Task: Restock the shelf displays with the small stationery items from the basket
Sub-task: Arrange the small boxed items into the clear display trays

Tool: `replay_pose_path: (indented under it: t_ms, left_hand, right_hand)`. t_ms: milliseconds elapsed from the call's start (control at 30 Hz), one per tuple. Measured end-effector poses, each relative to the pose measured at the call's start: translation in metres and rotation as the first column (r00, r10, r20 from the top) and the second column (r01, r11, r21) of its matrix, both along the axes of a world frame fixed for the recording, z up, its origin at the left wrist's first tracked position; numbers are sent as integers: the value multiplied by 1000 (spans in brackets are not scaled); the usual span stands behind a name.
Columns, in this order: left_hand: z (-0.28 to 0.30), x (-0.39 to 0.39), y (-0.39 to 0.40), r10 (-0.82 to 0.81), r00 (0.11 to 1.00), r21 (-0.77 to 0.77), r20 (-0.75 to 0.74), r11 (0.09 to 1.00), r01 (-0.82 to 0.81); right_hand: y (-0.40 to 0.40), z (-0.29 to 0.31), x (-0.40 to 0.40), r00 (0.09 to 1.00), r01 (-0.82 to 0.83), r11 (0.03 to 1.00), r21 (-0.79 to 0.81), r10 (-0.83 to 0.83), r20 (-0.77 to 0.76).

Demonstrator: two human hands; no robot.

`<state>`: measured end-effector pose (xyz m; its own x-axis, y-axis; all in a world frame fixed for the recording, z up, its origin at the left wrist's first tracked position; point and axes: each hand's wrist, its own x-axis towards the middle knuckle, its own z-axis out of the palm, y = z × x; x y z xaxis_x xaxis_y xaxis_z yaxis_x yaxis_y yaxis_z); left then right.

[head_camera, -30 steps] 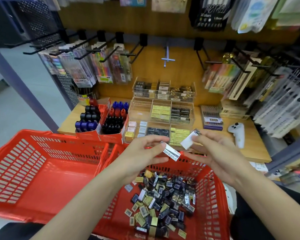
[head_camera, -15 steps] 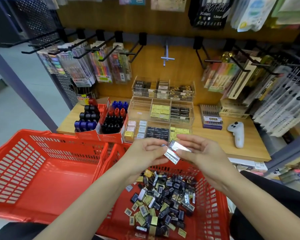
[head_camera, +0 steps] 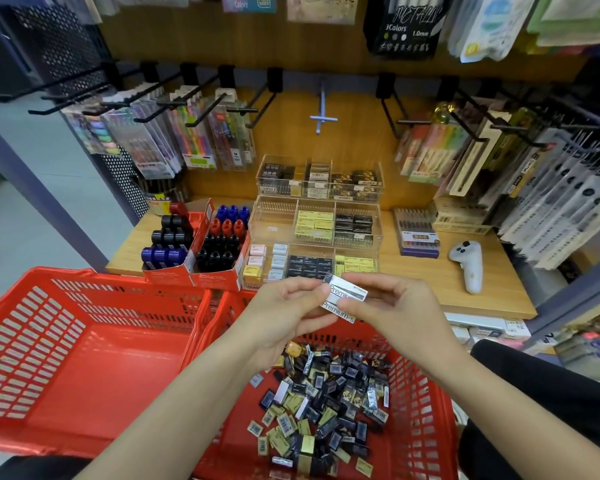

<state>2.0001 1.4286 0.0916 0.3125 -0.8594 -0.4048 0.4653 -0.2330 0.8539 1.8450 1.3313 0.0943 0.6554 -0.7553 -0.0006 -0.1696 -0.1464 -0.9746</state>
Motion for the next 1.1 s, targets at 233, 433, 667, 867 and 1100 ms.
replay_pose_path:
  t_ms: [233,433,667,867,1100]
  left_hand:
    - [6,21,-32,26,998,53,-56,998,-23]
    - [2,64,-91,89,995,35,-35,996,-88]
    - [-32,137,-170,-102,175,116,979,991,-71]
    - [-60,177,-201,-412,-85,413,907,911,-6]
    - [-64,181,-205,-363,-55,362,930,932,-19]
  right_hand:
    - [-27,3,22,971,-128,803,-582,-19,-239]
    - [-94,15,75,934,-259,646,-718,-22,-357]
    - [-198,9,147,850,-278,669,-689,-163,-501]
    - [-238,-8,205,744,-394,696,-601,-144,-653]
    - [-251,-14,239,654,-377,783,-495,-154,-741]
